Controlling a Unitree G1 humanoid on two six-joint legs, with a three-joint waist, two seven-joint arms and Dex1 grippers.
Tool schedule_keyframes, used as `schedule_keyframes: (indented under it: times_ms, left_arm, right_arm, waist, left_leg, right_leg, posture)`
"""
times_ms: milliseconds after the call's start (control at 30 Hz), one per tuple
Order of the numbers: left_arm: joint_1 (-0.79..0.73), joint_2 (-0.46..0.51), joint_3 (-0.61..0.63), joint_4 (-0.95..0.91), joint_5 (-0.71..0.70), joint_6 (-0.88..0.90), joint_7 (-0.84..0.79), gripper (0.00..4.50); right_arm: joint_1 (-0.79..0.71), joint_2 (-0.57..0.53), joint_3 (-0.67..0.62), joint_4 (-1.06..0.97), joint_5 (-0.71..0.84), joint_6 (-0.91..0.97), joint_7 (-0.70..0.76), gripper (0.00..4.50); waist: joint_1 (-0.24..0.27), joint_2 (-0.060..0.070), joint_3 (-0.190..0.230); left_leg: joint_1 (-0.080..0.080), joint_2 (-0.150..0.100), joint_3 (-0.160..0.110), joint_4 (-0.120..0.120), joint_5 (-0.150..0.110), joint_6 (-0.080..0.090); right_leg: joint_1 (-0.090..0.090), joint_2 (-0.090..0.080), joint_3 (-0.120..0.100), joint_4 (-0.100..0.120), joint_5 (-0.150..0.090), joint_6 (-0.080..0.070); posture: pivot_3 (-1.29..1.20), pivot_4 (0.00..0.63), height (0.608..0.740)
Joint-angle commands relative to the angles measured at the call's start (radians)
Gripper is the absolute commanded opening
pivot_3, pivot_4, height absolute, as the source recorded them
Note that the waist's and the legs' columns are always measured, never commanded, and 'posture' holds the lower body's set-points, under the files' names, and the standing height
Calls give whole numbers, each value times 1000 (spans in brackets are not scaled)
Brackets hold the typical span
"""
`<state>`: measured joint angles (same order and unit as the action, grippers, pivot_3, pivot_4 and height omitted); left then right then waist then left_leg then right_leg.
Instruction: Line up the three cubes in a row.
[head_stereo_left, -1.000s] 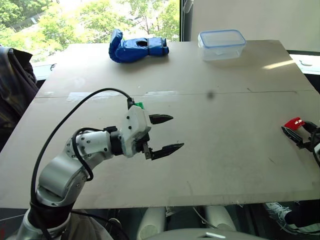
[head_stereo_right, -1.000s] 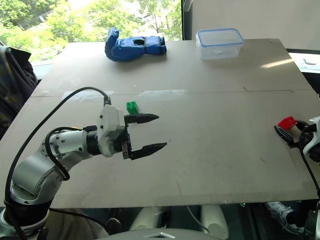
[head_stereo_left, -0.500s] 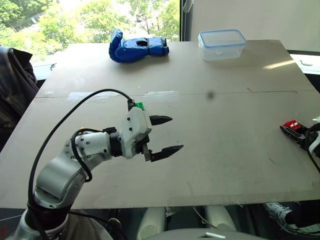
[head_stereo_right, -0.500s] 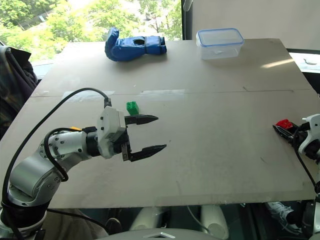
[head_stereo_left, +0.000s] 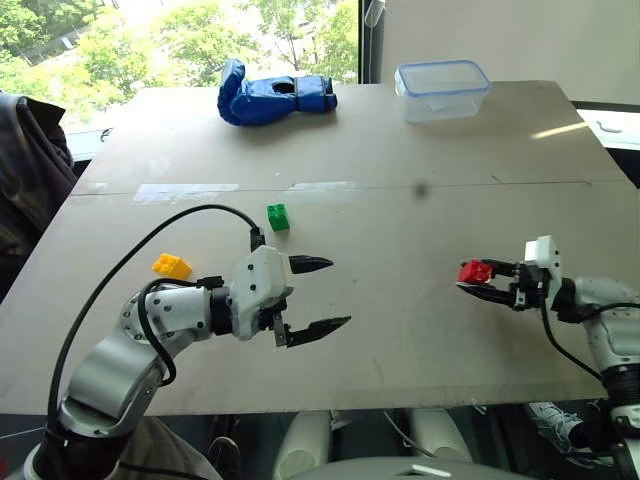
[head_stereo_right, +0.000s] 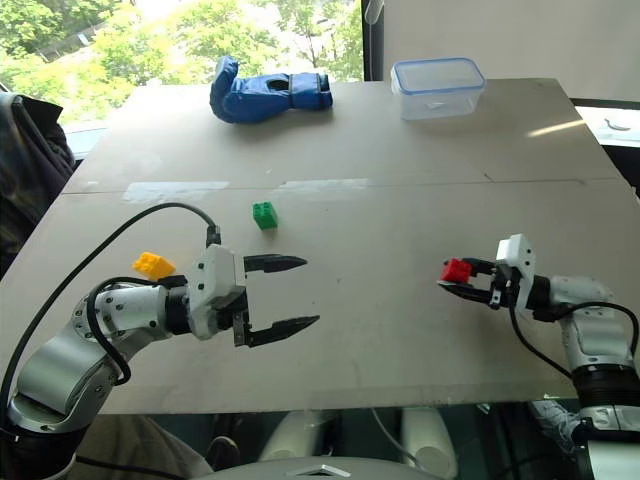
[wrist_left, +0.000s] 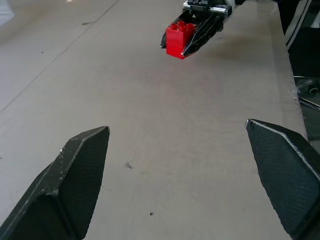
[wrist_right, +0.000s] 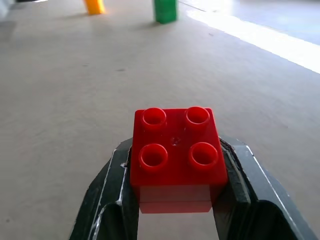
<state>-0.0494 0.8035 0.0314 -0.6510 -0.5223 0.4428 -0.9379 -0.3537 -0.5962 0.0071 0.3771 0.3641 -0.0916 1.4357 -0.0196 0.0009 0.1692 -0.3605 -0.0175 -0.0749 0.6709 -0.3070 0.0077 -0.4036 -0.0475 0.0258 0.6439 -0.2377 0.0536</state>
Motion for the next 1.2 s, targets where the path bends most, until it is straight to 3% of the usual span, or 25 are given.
schedule_keyframes:
  times_ms: [33,267,333,700,1200]
  left_arm:
    - [26,19,38,-15,-3,-42,-29,4454]
    - [97,42,111,-44,-12,-56,-39,4454]
    - [113,41,127,-63,-23,-48,-31,4454]
    - [156,41,149,-83,-50,-49,-36,4454]
    - [120,51,148,-43,-55,-54,-83,4454]
  right_arm:
    - [-115,12,36,167,-25,-102,139,1360]
    - [-336,19,161,483,-69,-212,179,1360]
    - [-373,19,182,542,-93,-151,179,1360]
    - [-398,26,192,592,-184,-179,96,1360]
    - [-428,26,197,530,-161,-263,179,1360]
  waist:
    - [1,0,1]
    - [3,0,2]
    - [3,0,2]
    - [2,-2,0]
    - [3,-2,0]
  left_leg:
    - [-1,0,0,0,0,-1]
    - [-2,0,0,-1,0,-1]
    - [-2,0,-1,-2,0,-1]
    - [-1,0,0,-1,0,-1]
    - [0,0,0,0,1,-2]
  right_leg:
    - [0,0,0,0,0,0]
    - [-2,-2,0,-1,0,0]
    - [-2,-2,-1,-1,0,0]
    - [-1,-2,-1,1,1,-2]
    - [-1,-1,-1,2,2,-2]
  posture:
    - [0,150,740]
    - [0,150,740]
    - [0,150,740]
    - [0,150,740]
    - [0,150,740]
